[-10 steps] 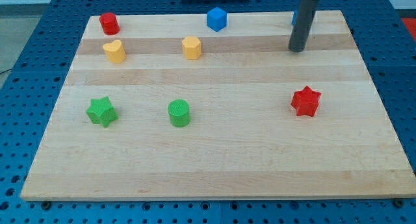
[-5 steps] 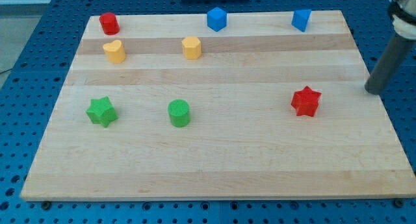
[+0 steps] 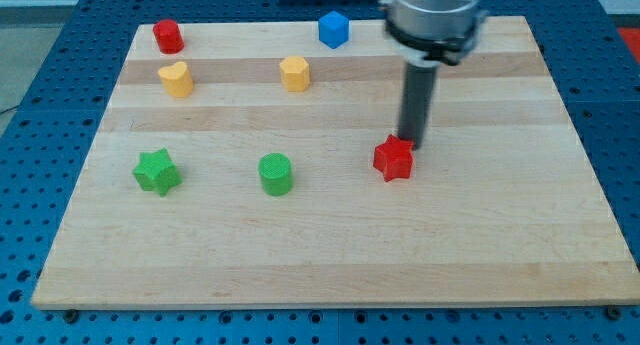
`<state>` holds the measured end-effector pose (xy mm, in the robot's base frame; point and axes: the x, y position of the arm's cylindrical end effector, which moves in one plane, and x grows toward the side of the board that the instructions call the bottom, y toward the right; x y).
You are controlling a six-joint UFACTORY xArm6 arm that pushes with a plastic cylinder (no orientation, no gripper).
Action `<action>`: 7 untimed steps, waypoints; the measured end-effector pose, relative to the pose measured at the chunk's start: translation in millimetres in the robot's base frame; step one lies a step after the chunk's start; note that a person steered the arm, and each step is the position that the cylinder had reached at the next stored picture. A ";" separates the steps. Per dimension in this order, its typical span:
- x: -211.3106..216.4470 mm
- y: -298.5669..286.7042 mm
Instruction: Push the red star towards the yellow hexagon
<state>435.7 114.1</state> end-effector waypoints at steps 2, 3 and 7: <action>38.3 25.4; 46.8 -28.2; -45.5 -53.4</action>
